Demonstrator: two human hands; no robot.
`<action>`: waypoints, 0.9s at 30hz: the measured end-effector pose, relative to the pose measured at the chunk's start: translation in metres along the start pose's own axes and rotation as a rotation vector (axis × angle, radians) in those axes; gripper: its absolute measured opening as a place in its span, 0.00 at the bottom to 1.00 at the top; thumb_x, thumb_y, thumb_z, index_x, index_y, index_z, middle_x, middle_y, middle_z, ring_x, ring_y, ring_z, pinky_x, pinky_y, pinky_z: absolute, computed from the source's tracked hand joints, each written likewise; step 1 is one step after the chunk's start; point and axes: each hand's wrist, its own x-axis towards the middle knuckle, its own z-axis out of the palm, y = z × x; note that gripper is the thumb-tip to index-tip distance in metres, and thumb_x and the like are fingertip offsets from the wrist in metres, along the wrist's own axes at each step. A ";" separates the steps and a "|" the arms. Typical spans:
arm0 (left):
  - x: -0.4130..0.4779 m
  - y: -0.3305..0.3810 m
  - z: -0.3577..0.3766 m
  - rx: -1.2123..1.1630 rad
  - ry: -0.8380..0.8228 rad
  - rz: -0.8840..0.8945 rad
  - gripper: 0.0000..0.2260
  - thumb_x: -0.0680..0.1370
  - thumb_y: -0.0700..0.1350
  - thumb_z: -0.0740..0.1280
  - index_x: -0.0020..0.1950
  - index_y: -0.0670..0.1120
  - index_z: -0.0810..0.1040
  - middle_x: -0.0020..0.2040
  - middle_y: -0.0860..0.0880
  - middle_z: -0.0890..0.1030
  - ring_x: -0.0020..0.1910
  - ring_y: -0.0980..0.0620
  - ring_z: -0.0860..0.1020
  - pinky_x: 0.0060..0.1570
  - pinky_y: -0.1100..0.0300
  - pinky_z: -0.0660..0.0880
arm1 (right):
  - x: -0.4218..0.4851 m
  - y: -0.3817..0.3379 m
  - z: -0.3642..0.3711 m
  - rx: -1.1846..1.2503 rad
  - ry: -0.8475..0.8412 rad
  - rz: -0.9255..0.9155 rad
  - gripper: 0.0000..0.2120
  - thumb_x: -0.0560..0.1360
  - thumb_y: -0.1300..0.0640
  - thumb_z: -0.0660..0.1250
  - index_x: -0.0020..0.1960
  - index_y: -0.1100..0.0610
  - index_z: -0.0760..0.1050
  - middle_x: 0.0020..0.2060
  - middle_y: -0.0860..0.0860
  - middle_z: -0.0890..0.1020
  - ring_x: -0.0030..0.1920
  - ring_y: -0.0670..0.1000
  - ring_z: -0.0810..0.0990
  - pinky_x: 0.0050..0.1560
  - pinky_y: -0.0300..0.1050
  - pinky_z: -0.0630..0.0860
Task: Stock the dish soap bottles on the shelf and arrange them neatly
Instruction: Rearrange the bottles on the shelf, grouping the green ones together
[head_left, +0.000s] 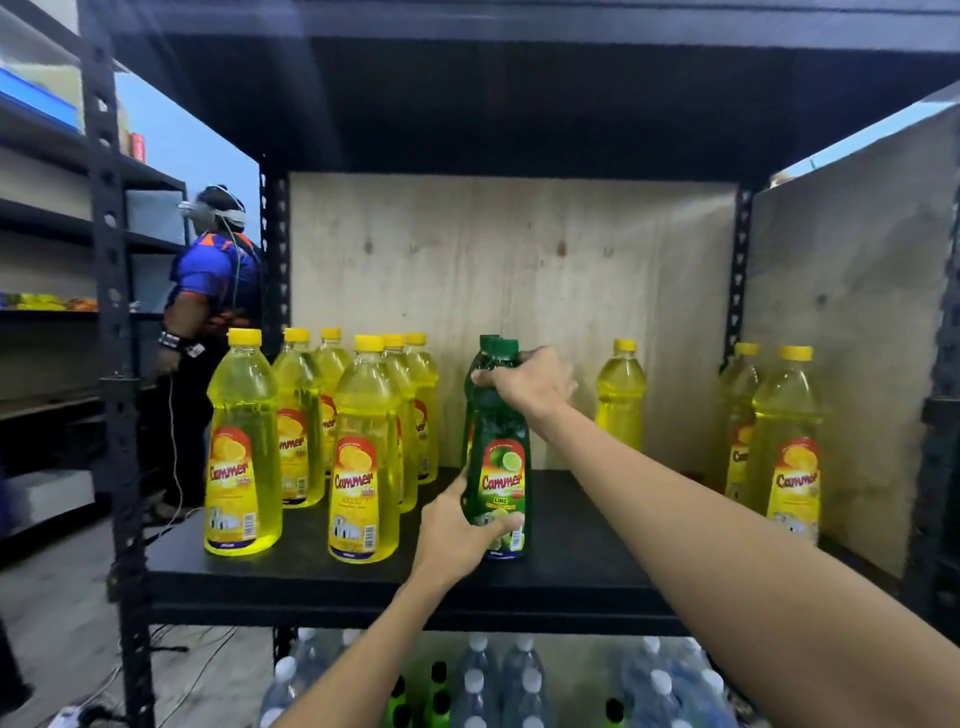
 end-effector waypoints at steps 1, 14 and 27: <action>-0.001 -0.002 0.000 0.001 0.004 0.001 0.39 0.66 0.56 0.80 0.73 0.50 0.70 0.49 0.58 0.79 0.43 0.67 0.76 0.38 0.78 0.68 | -0.001 0.001 0.001 -0.004 0.001 -0.004 0.28 0.60 0.38 0.80 0.52 0.54 0.85 0.49 0.53 0.86 0.52 0.55 0.83 0.45 0.41 0.74; -0.015 0.008 -0.006 0.205 0.008 -0.043 0.50 0.71 0.53 0.77 0.81 0.48 0.47 0.76 0.46 0.65 0.68 0.49 0.73 0.66 0.55 0.71 | -0.012 0.002 -0.004 -0.009 -0.156 -0.029 0.39 0.61 0.35 0.79 0.66 0.52 0.76 0.60 0.53 0.82 0.59 0.54 0.80 0.54 0.49 0.78; 0.050 0.076 0.127 0.048 -0.149 0.084 0.21 0.72 0.42 0.71 0.65 0.50 0.78 0.60 0.49 0.82 0.58 0.49 0.81 0.54 0.60 0.76 | 0.083 0.103 -0.109 0.011 0.100 0.188 0.38 0.66 0.45 0.79 0.71 0.55 0.70 0.67 0.57 0.77 0.67 0.59 0.76 0.65 0.49 0.73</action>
